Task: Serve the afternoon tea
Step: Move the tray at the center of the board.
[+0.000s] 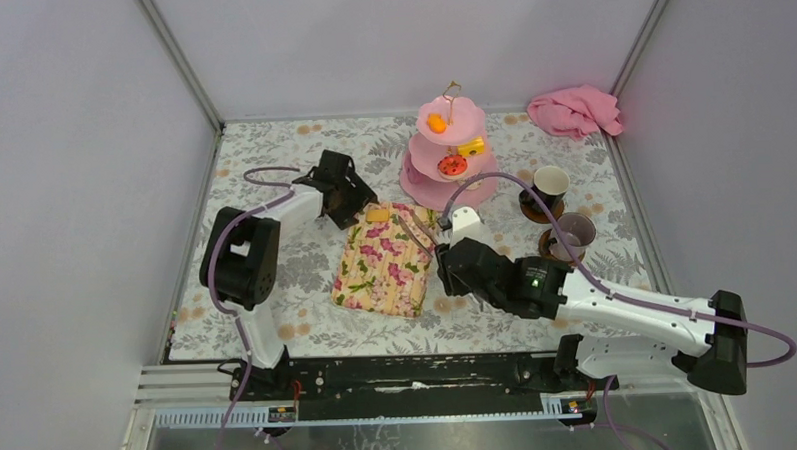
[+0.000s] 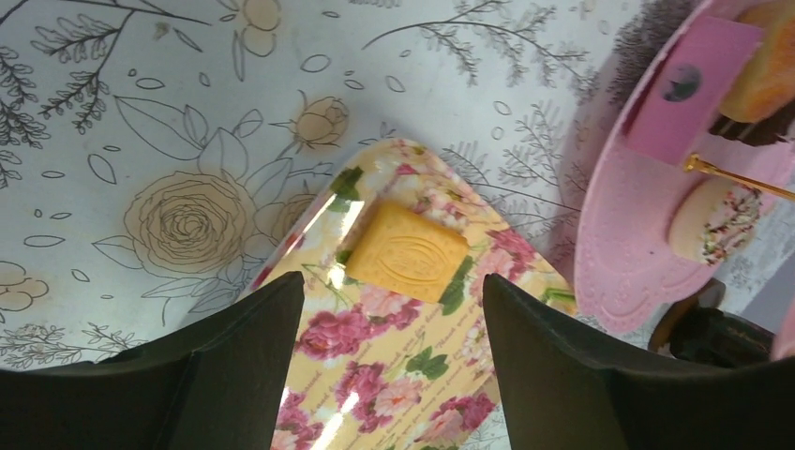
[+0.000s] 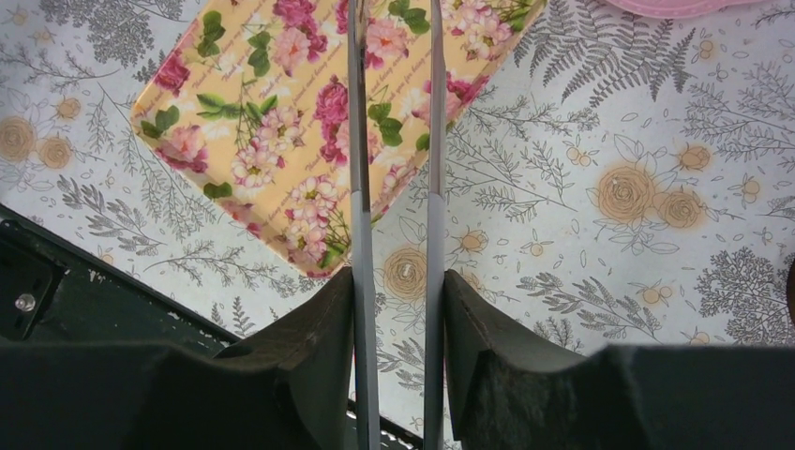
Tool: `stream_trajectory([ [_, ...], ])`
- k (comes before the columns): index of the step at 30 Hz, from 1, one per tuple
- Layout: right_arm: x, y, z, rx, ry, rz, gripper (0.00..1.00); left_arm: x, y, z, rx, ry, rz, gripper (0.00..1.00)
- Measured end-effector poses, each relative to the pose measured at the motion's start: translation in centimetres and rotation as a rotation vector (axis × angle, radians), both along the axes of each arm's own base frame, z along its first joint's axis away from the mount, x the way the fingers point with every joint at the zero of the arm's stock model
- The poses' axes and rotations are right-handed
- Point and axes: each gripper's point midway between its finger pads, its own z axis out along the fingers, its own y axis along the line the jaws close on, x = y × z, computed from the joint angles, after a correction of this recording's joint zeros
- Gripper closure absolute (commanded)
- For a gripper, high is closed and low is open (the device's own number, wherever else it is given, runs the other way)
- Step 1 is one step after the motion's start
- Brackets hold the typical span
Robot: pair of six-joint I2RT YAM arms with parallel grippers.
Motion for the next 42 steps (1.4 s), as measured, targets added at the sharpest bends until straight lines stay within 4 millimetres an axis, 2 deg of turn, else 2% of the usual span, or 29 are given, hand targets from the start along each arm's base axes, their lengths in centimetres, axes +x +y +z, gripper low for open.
stream_trajectory([
  [6,-0.5,-0.5,-0.9,-0.002,0.004,0.007,0.58,-0.6,0.2,-1.8,0.018,0.079,0.011,0.29],
  [13,-0.6,-0.7,0.1,0.049,-0.017,0.008,0.58,0.1,-0.1,-1.9,0.017,0.116,0.028,0.3],
  [25,-1.0,-0.8,0.5,0.091,-0.03,0.019,0.58,2.1,-0.5,-1.6,0.068,0.187,0.001,0.33],
  [36,-1.4,-0.7,1.8,0.153,-0.045,0.035,0.58,-0.9,1.1,-2.7,0.191,0.294,-0.091,0.35],
  [42,-1.6,-0.7,1.4,0.151,-0.039,0.043,0.58,-1.0,0.9,-2.8,0.25,0.317,-0.166,0.33],
])
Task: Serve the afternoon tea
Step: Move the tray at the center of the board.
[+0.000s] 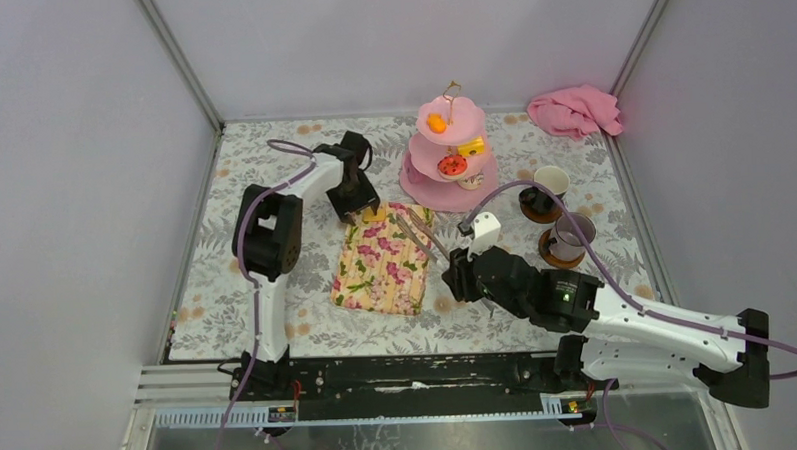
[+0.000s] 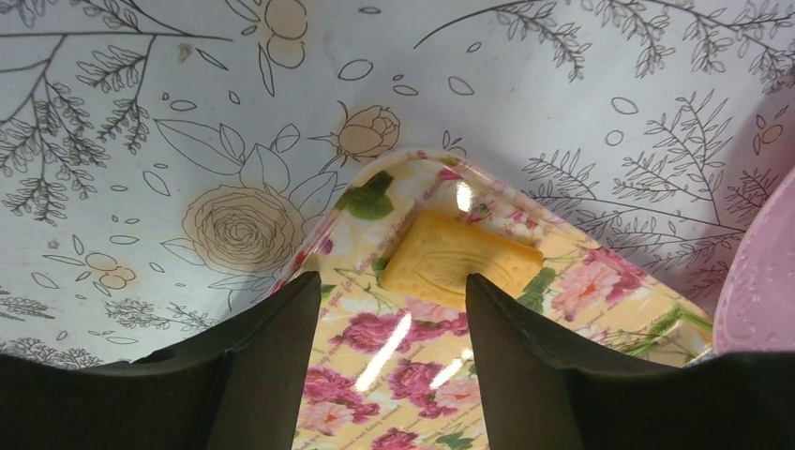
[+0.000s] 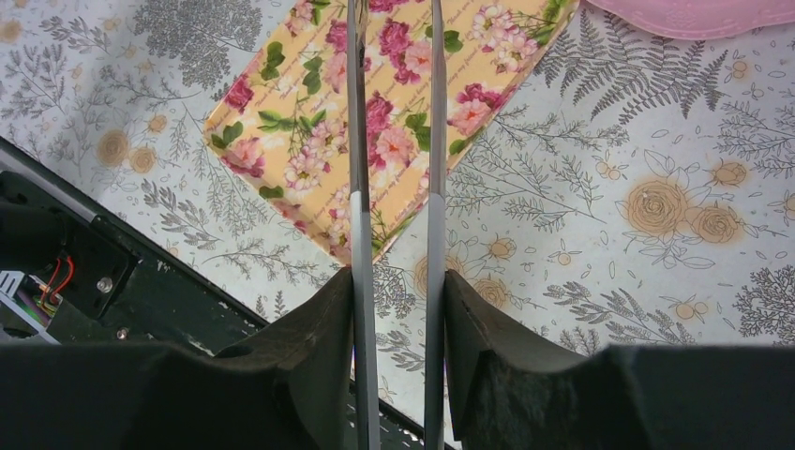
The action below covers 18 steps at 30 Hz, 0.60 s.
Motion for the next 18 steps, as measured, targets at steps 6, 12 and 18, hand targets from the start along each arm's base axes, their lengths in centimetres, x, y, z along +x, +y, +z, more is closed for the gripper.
stream_trajectory([
  [6,-0.1,-0.1,0.4,0.017,-0.005,0.001,0.58,1.2,0.1,1.2,0.042,-0.044,-0.013,0.31],
  [12,-0.1,0.0,0.3,0.015,-0.002,0.003,0.58,3.5,-0.4,3.0,0.057,-0.121,-0.032,0.31],
  [18,-0.3,0.1,0.2,0.013,0.006,0.013,0.58,3.1,-1.1,1.0,0.088,-0.087,-0.089,0.33],
])
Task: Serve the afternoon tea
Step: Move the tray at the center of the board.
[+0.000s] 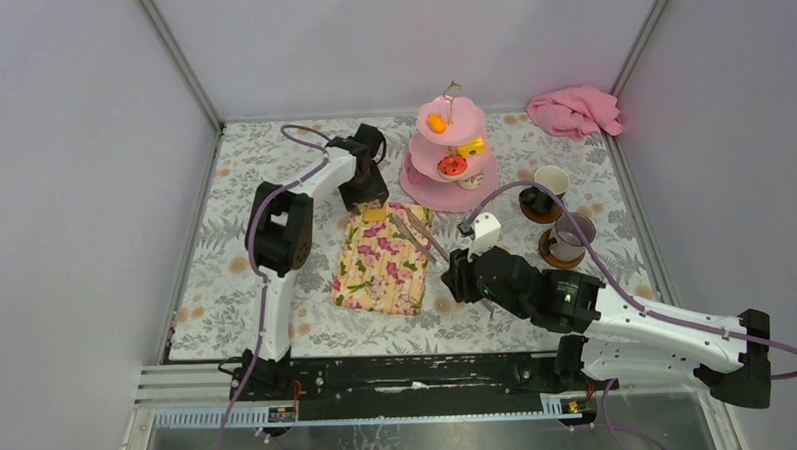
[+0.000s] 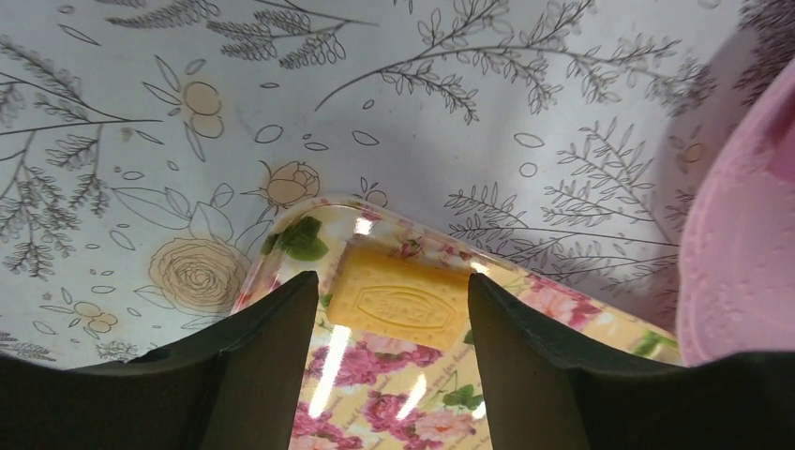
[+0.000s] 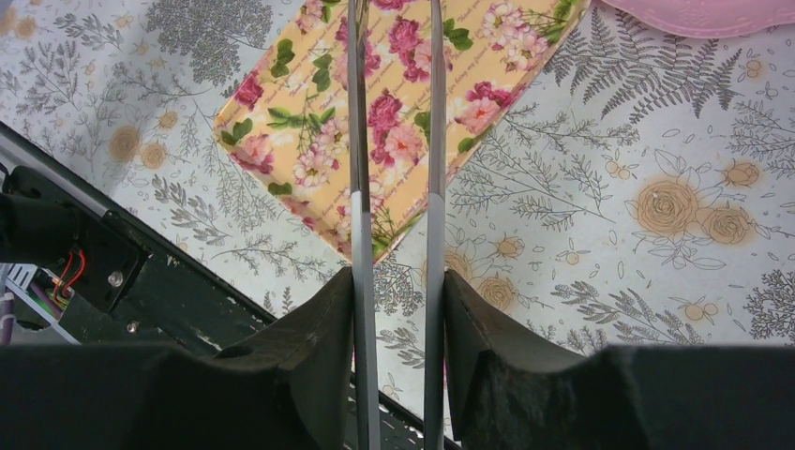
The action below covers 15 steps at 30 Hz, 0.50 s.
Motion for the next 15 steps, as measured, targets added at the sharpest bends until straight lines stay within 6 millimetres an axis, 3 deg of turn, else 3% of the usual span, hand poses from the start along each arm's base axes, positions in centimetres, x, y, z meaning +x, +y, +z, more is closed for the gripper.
stream_trajectory([
  [5,0.0,0.0,0.0,0.001,0.001,0.0,0.58,-0.7,-0.2,-1.3,0.037,0.022,-0.038,0.34],
  [15,-0.1,0.0,0.0,0.003,0.006,-0.002,0.58,-0.8,-0.3,-1.6,0.044,-0.012,-0.069,0.38],
])
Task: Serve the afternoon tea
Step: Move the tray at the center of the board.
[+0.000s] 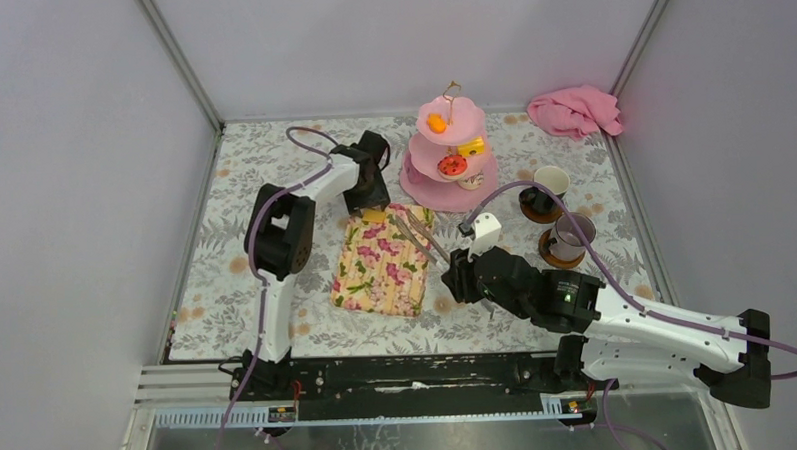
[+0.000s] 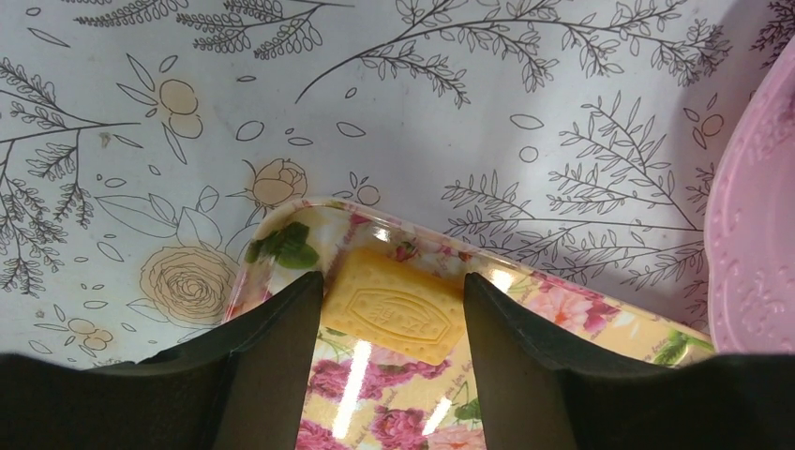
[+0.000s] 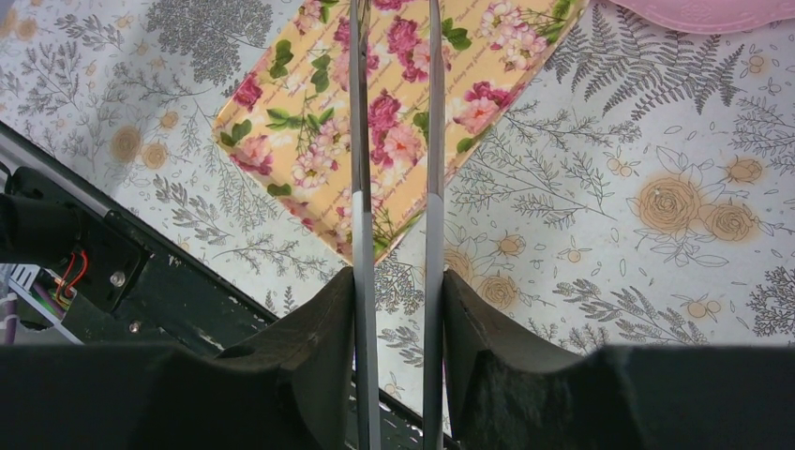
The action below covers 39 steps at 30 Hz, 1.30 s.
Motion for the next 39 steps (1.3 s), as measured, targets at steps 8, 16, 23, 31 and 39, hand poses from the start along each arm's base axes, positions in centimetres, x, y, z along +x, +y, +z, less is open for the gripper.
stream_trajectory([
  [8,-0.1,0.0,0.0,0.004,0.005,-0.002,0.59,-1.5,-0.4,0.0,-0.002,-0.008,-0.045,0.4],
  [16,-0.2,0.1,0.0,0.006,0.009,-0.002,0.59,-4.2,-1.3,0.1,-0.018,0.019,-0.098,0.4],
  [23,-0.2,0.1,-0.2,0.007,0.013,-0.004,0.59,-6.3,-1.5,0.2,-0.032,0.048,-0.119,0.39],
  [31,-0.5,-0.5,-1.3,-0.022,0.03,-0.008,0.59,-7.6,-2.1,1.0,-0.059,0.059,-0.14,0.38],
  [39,-0.8,-0.9,-2.2,-0.038,0.04,-0.007,0.59,-8.4,-2.4,2.2,-0.08,0.045,-0.155,0.38],
])
